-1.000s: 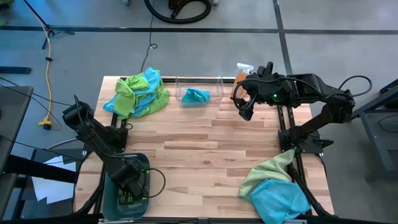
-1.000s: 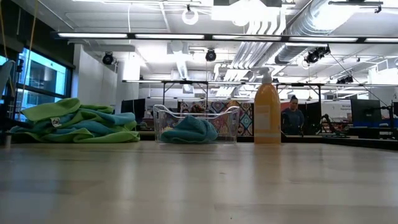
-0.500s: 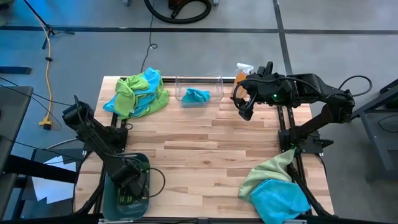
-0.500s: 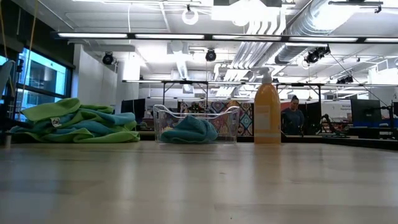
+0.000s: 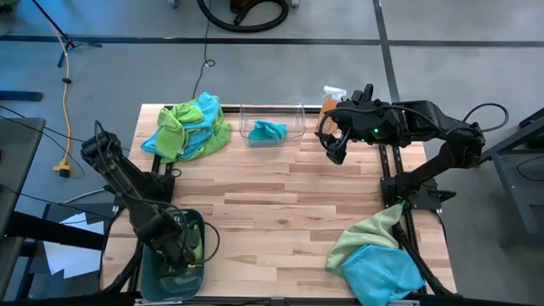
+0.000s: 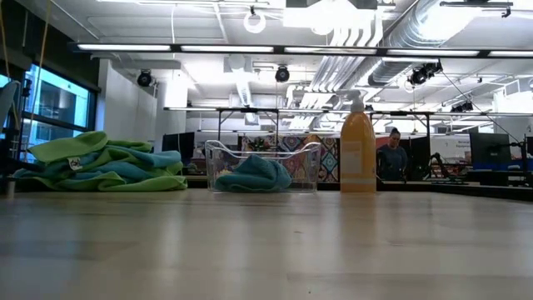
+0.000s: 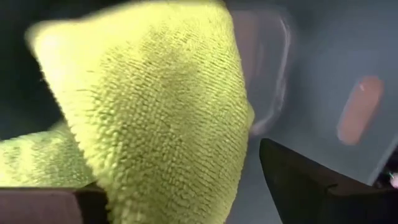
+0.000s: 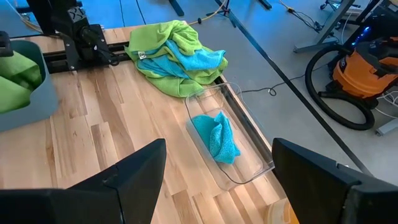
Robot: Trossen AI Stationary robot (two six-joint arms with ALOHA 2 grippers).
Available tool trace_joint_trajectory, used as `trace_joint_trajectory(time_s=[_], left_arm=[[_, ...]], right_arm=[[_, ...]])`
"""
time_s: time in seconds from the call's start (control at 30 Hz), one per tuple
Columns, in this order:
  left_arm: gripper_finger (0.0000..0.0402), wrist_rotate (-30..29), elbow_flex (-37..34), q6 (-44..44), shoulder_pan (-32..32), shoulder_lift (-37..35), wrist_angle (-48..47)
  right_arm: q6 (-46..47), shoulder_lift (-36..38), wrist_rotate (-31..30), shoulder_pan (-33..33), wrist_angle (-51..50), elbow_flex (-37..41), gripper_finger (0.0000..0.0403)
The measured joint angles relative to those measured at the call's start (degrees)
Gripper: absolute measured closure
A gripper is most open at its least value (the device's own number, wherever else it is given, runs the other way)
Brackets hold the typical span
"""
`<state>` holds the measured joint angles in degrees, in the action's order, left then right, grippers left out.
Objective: Sort microfiber towel by color & place in baskets
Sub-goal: Put the green microfiber towel into the blue bin
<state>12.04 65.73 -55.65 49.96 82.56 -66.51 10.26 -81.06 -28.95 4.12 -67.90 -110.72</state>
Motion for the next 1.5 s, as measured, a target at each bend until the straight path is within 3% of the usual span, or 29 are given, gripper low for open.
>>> trace_joint_trajectory(time_s=[0.2, 0.43, 0.6, 0.7, 0.9, 1.17, 1.37, 1.5], left_arm=[[0.0171, -5.29, 0.0, -1.64, 3.37, -0.1, -0.17], [0.0171, -13.3, 0.0, -12.29, 9.29, 0.7, -0.17], [0.0172, -13.84, 0.0, -7.21, 11.11, 2.63, -0.37], [0.0175, -15.95, 0.73, -0.61, 10.21, 2.6, -3.07], [0.0176, -28.03, 5.21, 2.33, 8.84, 2.56, -13.63], [0.0177, -30.26, 10.6, 2.15, 8.81, 2.56, -16.62], [0.0177, -37.8, 19.84, 0.41, 5.01, 2.19, -22.65], [0.0177, -46.55, 26.49, 0.68, -0.32, -0.81, -23.31]], right_arm=[[0.22, 0.0, 0.0, -0.01, -0.01, 0.0, 0.0111], [0.21, 0.0, 0.0, -0.01, 0.0, 0.0, 0.0111], [0.2, 0.0, 0.0, 0.0, -0.02, 0.0, 0.0111], [0.2, 0.0, -0.01, -0.02, 0.0, 0.0, 0.0111], [0.91, 0.0, -0.02, -0.43, 0.04, -0.02, 0.0111], [1.29, 0.0, -0.02, -0.87, 0.2, -0.02, 0.0111], [1.11, 0.0, -0.02, -0.87, 1.99, -0.02, 0.0111], [0.2, 0.0, 0.0, -1.18, 3.03, -0.02, 0.0111]])
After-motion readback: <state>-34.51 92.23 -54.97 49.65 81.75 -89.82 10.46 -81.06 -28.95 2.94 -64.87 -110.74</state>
